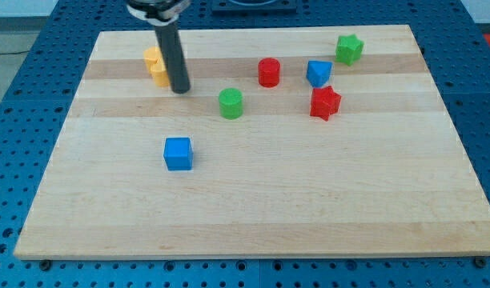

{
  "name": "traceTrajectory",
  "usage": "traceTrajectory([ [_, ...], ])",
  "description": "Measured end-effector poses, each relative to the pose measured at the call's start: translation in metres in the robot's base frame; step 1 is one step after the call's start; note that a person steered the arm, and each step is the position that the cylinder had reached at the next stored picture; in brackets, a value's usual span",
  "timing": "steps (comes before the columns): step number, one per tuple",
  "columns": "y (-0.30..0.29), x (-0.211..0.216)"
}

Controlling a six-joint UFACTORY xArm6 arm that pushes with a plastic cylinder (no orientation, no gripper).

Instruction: Place the red circle above the red star

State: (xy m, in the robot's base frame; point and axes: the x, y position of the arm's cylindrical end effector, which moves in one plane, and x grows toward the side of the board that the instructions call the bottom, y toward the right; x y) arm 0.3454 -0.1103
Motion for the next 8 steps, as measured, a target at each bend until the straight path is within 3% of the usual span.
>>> traceTrajectory([
  [2,0.065,0.0],
  [4,0.062,-0.045],
  [5,0.097,-0.065],
  [7,0.16,-0.045],
  [8,0.147,-0.049],
])
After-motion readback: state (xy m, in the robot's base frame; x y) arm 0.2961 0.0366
